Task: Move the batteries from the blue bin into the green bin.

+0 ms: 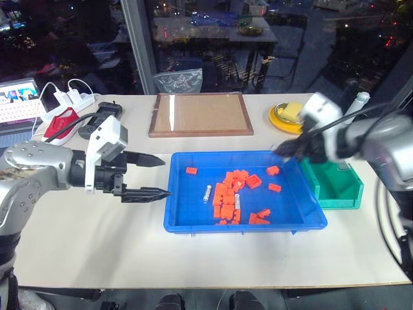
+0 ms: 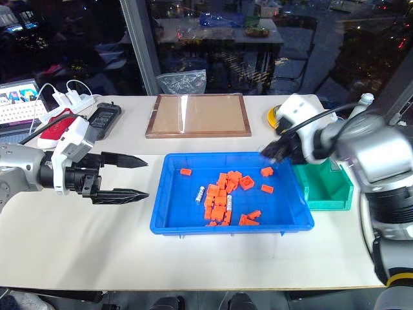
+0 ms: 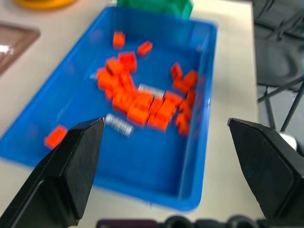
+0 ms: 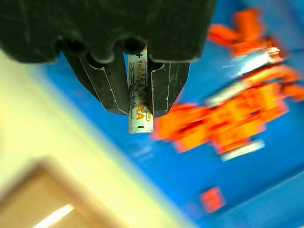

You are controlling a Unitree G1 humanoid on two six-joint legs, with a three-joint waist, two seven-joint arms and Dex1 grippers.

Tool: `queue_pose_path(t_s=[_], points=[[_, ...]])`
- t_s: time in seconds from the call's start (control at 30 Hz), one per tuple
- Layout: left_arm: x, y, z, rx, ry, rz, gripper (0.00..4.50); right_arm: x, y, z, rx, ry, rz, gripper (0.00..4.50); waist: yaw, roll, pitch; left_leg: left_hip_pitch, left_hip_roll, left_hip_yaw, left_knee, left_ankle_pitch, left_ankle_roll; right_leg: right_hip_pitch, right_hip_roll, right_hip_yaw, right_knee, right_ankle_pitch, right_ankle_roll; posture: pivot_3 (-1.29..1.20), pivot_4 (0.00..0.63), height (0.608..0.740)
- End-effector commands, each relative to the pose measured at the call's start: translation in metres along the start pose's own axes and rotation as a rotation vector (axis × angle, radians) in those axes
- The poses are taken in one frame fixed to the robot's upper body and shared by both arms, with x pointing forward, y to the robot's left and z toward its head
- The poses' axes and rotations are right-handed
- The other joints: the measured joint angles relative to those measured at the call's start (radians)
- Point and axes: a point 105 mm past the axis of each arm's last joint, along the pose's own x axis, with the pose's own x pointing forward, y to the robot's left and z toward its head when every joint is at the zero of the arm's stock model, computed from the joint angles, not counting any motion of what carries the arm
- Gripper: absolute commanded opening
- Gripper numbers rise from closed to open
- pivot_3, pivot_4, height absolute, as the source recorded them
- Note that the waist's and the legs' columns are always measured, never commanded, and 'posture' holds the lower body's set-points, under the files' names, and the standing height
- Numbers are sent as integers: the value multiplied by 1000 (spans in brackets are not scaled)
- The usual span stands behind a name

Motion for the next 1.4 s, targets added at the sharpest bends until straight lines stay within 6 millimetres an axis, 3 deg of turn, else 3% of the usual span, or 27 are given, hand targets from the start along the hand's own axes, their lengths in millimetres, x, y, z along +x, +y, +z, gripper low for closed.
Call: queue_pose_path(t_s=[0.03, 0.13, 0.3, 0.43, 0.5, 0.63, 0.77, 0.8, 0.83, 0.93, 1.03, 1.2, 1.4], points=[[4, -1, 7, 42, -5, -6, 4500, -19, -40, -26, 5, 84, -166, 288, 1, 0, 0, 0, 0, 0, 0, 0, 0, 0, 0, 0, 0, 0, 0, 0, 150, 740], [7, 1, 3, 46, 15, -7, 4500, -14, -54, -51, 26, 145, -213, 288, -5, 0, 0, 0, 0, 1, 0, 0, 0, -1, 0, 1, 0, 0, 0, 0, 150, 740], [10, -2, 1, 75, 46, -24, 4500, 7, -55, -77, 89, 159, -194, 288, -21, 0, 0, 0, 0, 1, 0, 0, 0, -1, 0, 2, 1, 0, -1, 0, 150, 740], [11, -4, 1, 86, 51, -28, 4500, 13, -60, -96, 120, 208, -229, 288, -17, 0, 0, 0, -1, 1, 0, 0, 0, -1, 0, 2, 2, 0, -1, 0, 150, 740], [10, -5, 2, 98, 57, -21, 4500, 14, -66, -95, 117, 205, -265, 1328, -15, 0, 0, -1, -1, 1, 1, 0, 0, -1, -1, 2, 1, 0, -1, 0, 150, 740], [10, -7, 7, 108, 48, -22, 4500, 13, -70, -87, 110, 190, -280, 2588, -16, 1, 0, -1, -1, 1, 1, 0, 0, -1, -1, 2, 1, 0, -1, 0, 150, 740], [9, -5, 7, 113, 47, -10, 4500, 8, -74, -64, 80, 146, -297, 3917, -19, 1, 0, 0, -1, 1, 0, 0, 0, -1, 0, 2, 2, 0, -1, 0, 150, 740], [8, -5, 7, 112, 45, -6, 4500, 9, -68, -51, 72, 108, -267, 4346, -19, 1, 0, 0, -1, 1, 0, 0, 0, -1, 0, 2, 2, 0, -1, 0, 150, 740], [8, -5, 7, 111, 45, -4, 4500, 11, -58, -38, 61, 67, -216, 4437, -19, 1, 0, 0, -1, 1, 0, 0, 0, -1, 0, 2, 2, 0, -1, 0, 150, 740], [7, -5, 4, 107, 50, 2, 4500, 16, -12, -8, 2, -19, 4, 4437, -21, 1, 0, 0, 0, 1, 0, 0, 0, -1, 0, 2, 2, 0, -1, 0, 150, 740], [6, -4, 1, 107, 68, 11, 4500, 22, 39, 4, -57, -40, 204, 4437, -18, 1, 0, 0, 0, 0, 0, 0, 0, 0, 1, 1, 3, 0, -1, 0, 150, 740], [6, -5, -3, 111, 89, 14, 4500, 52, 97, -2, 43, 24, 370, 4437, -15, 0, 0, 0, 0, 0, 2, 0, 0, 0, 0, 1, 3, 0, -1, 0, 150, 740], [2, -6, -7, 110, 114, 25, 4500, 84, 108, -38, 191, 237, 285, 4437, -9, 0, 0, -1, -1, 0, 2, 0, 0, -1, 0, 1, 3, 0, -1, 0, 150, 740]])
